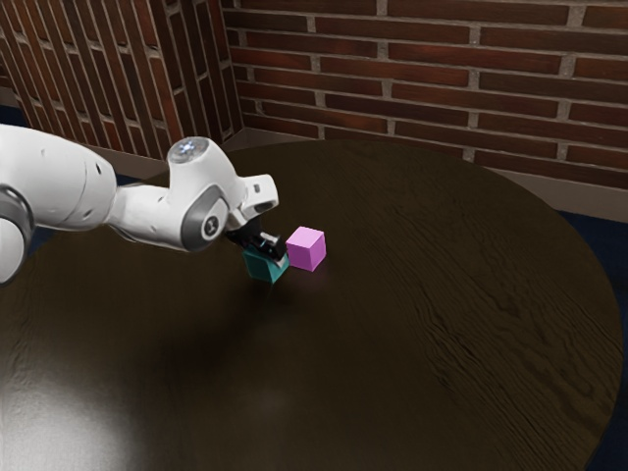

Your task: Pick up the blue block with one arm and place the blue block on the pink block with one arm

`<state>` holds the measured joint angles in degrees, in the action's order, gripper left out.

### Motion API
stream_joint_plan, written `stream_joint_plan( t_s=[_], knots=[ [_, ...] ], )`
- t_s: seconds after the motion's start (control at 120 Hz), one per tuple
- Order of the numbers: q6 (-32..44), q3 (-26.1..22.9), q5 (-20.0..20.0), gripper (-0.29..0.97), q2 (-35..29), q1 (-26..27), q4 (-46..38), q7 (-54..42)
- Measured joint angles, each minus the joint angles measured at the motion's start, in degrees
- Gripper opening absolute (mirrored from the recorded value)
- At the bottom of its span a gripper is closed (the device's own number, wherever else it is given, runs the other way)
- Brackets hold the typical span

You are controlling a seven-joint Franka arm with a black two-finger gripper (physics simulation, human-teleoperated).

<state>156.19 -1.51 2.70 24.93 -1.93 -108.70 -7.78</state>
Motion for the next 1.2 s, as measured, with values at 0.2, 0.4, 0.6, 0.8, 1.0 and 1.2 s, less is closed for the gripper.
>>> stream_joint_plan(
  t_s=[0.2, 0.4, 0.6, 0.8, 1.0, 1.2],
  knots=[
    [-5.92, -0.13, -0.57, 0.32, 1.94, 0.29, 7.9, 0.55],
    [-13.43, 0.18, -1.4, 0.32, 7.77, 1.02, 19.28, 1.13],
    [-21.48, 0.66, -1.98, 0.32, 13.92, 1.69, 30.85, 1.55],
    [-26.26, 1.79, -2.11, 0.32, 17.42, 2.43, 36.59, 1.7],
    [-27.73, 1.85, -2.3, 0.32, 18.93, 2.71, 39.69, 1.73],
    [-26.99, 1.86, -2.34, 0.32, 19.49, 2.72, 40.06, 1.77]
  ],
)
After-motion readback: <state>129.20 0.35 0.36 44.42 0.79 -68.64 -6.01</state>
